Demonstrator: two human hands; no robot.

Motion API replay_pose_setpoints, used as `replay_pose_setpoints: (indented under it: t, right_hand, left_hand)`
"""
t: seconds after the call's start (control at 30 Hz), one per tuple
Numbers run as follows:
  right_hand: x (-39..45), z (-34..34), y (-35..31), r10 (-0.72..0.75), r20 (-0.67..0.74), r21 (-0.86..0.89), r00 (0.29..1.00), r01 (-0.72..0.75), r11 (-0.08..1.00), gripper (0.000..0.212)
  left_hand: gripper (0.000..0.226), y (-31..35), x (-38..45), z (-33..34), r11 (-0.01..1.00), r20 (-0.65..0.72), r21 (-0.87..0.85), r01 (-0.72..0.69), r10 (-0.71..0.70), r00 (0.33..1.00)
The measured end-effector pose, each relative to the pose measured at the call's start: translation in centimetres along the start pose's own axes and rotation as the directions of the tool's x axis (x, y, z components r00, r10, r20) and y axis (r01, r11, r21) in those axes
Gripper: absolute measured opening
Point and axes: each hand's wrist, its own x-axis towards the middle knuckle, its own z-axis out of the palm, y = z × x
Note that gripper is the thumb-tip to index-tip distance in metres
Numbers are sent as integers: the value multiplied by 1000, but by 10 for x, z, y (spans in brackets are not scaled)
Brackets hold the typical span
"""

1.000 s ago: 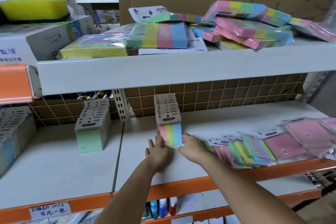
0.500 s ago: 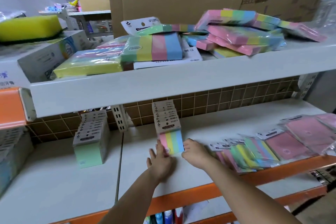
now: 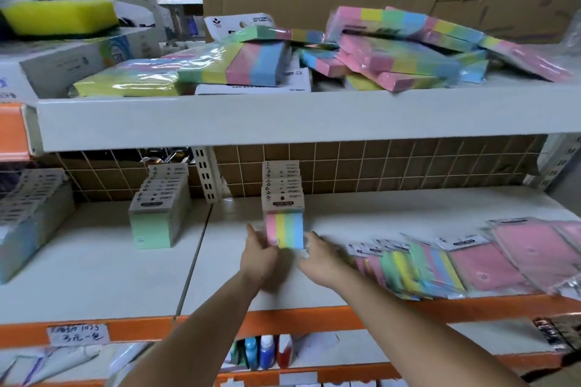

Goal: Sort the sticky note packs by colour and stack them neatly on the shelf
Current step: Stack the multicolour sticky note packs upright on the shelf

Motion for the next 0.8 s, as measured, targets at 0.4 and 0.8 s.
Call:
replay_pose_setpoints:
  t: [0.4,0.8]
  right_hand:
    - [-17,-96,62,-84,-133,-167,988,61,984,24]
    - [-54,-150,149,232,-252,-417,939,-322,850,40]
  left_hand:
    - [19,69,-74,111,916,-119,293,-274,319,940]
    - [27,108,-108,201,963,140,236,-131,100,985]
